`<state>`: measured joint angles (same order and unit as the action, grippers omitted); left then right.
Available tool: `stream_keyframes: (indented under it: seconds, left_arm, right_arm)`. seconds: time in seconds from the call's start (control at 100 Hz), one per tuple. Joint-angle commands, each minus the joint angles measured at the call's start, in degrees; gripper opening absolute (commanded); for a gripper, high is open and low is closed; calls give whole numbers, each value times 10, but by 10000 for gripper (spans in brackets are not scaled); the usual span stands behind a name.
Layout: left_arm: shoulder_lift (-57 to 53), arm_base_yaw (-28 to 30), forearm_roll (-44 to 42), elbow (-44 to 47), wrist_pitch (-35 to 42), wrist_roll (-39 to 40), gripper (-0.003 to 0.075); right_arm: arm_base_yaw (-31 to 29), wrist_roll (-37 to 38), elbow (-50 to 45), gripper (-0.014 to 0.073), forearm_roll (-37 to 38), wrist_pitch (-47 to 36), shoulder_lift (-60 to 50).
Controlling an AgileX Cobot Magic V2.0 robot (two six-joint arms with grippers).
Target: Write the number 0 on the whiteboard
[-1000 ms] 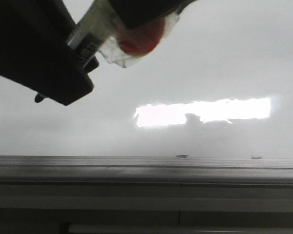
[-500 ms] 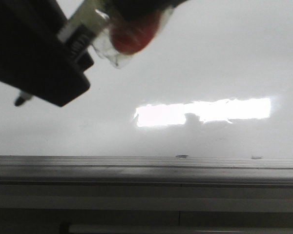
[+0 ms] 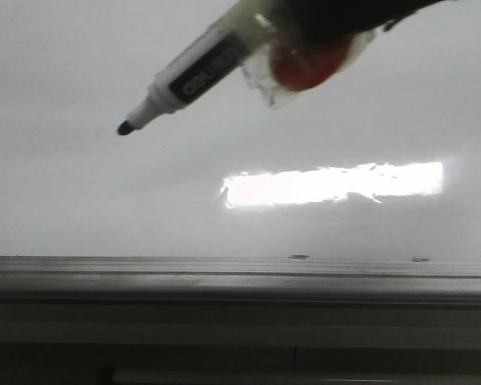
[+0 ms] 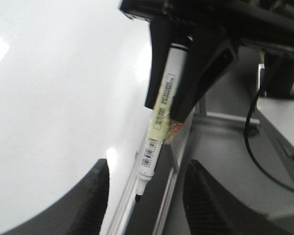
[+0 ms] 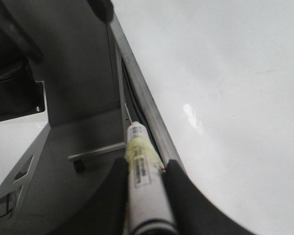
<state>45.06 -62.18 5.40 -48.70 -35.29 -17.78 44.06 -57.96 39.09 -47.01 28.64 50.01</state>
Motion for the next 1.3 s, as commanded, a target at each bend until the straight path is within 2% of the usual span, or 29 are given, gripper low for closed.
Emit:
stream_keyframes:
  seconds: [0.0,0.09,0.17,0.28,0.35,0.44,0.54,0.68,0.96,1.29]
  left_arm:
    - [-51,-5,-35,31,122,93,294]
    - [-101,-4,-98,97,204,205,237]
    - [-137,7,-135,148,240,278,169]
    - [-176,39,-141,201,244,313,74]
    - [-191,66,-140,219,250,330,29]
    - [-199,103,-134,230,279,337,-20]
    - [-199,133,-129,231,326,337,-20]
    - [-199,143,-129,231,371,337,-20]
    - [-199,143,-129,231,362,337,-20]
    - [-199,143,-129,231,360,337,-20]
  right_arm:
    - [-14,4,-1,-47,-15,-31,-49]
    - [-32,49,-11,-46,29,-31,-94]
    - [-49,149,-11,-46,158,-13,-133]
    - [-78,295,-11,-46,351,45,-167]
    - [-96,347,-11,-46,407,80,-177]
    - [-107,350,-11,-46,400,74,-179]
    - [-107,350,-11,-47,373,15,-175]
    - [-106,350,-5,-47,351,-45,-141]
    - [-105,350,46,-47,345,-52,-38]
    - [-105,350,89,-47,344,-64,27]
